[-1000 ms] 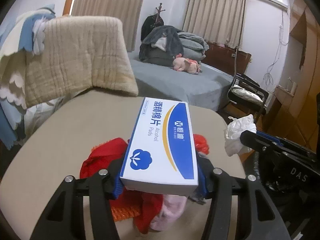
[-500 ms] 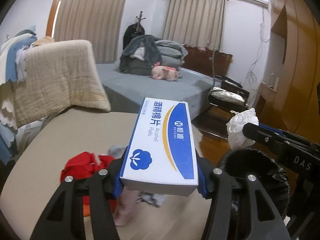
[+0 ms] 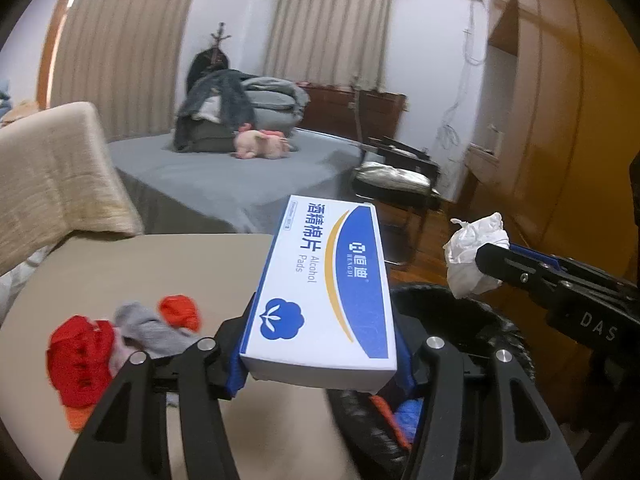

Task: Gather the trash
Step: 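Move both tools over the bin and drop the box and tissue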

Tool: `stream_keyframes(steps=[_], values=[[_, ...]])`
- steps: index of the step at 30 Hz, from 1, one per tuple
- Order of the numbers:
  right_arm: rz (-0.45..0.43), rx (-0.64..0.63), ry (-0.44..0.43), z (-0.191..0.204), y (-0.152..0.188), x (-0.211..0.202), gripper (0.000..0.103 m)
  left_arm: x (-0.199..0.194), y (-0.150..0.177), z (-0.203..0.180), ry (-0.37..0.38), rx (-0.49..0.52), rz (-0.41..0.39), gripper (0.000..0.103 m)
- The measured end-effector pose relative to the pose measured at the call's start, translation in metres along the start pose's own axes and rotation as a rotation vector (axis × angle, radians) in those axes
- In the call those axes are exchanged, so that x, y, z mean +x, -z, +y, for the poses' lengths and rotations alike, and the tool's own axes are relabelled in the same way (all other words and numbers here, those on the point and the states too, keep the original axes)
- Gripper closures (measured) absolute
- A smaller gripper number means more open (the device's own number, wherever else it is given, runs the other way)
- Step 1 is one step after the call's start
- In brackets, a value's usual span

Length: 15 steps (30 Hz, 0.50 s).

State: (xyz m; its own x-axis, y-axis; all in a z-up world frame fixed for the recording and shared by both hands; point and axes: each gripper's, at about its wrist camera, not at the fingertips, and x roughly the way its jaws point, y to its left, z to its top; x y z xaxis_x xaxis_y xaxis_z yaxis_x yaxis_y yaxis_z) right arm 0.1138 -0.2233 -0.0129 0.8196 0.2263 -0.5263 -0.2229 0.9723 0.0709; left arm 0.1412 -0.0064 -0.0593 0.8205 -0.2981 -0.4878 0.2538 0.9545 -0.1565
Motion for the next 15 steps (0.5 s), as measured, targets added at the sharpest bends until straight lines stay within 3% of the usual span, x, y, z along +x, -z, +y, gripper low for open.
stream_keyframes(steps=[11,15], values=[[0.036,0.077,0.157,-0.072,0.04,-0.014,0.074,0.038,0.012,-0.057,0.114,0.051,0.06,0.047],[0.053,0.102,0.196,-0.089,0.052,-0.013,0.069,0.055,0.02,-0.072,0.163,0.057,0.105,0.046]])
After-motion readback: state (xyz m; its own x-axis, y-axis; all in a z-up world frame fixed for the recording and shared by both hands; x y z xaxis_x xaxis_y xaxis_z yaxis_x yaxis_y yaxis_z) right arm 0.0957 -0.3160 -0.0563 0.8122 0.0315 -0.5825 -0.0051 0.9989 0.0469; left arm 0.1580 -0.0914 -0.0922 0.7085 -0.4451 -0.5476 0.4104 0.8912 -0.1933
